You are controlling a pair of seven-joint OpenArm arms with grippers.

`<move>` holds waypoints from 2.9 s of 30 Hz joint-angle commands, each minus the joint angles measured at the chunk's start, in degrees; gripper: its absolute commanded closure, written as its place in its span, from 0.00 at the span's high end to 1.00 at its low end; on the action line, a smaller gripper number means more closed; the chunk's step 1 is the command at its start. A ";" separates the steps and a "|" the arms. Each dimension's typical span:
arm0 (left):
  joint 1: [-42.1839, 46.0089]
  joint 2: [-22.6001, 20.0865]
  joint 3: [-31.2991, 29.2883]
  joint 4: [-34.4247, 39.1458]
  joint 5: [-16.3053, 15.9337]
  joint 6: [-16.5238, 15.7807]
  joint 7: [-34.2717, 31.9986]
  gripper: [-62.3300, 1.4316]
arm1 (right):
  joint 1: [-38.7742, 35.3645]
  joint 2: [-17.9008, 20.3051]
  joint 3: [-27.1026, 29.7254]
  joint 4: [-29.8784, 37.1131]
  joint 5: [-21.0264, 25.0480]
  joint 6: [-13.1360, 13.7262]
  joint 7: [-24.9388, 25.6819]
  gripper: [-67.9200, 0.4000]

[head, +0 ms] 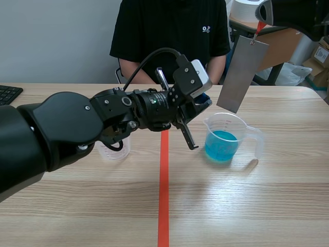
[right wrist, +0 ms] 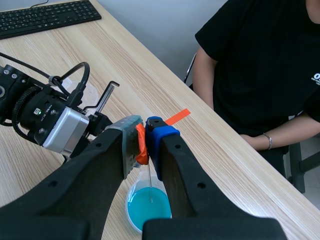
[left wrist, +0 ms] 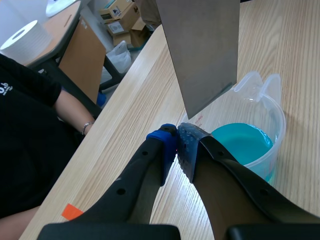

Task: Do the redox reaction experiment.
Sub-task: 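Raise the plate and point at it, then put the plate into the left beaker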

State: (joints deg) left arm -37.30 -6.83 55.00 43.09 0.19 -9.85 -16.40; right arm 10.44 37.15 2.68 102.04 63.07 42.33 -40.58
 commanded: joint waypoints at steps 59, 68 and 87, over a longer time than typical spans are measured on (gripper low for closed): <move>94.53 -29.31 -58.99 33.46 -21.40 18.05 0.02 0.10 | 9.44 -0.22 -3.58 0.92 0.59 0.39 0.37 0.03; 95.89 -20.06 -58.99 33.09 -18.73 18.29 4.55 0.10 | 13.97 -4.26 -8.81 0.92 0.52 -0.55 -1.60 0.03; 95.84 -12.87 -58.99 33.05 -18.60 17.64 5.90 0.10 | 22.77 -19.04 -21.57 -0.68 -3.37 -2.45 -5.66 0.03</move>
State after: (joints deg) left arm 58.39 -19.51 -4.03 75.72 -18.24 7.70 -9.93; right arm 31.57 18.44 -19.07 101.47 59.77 40.10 -46.87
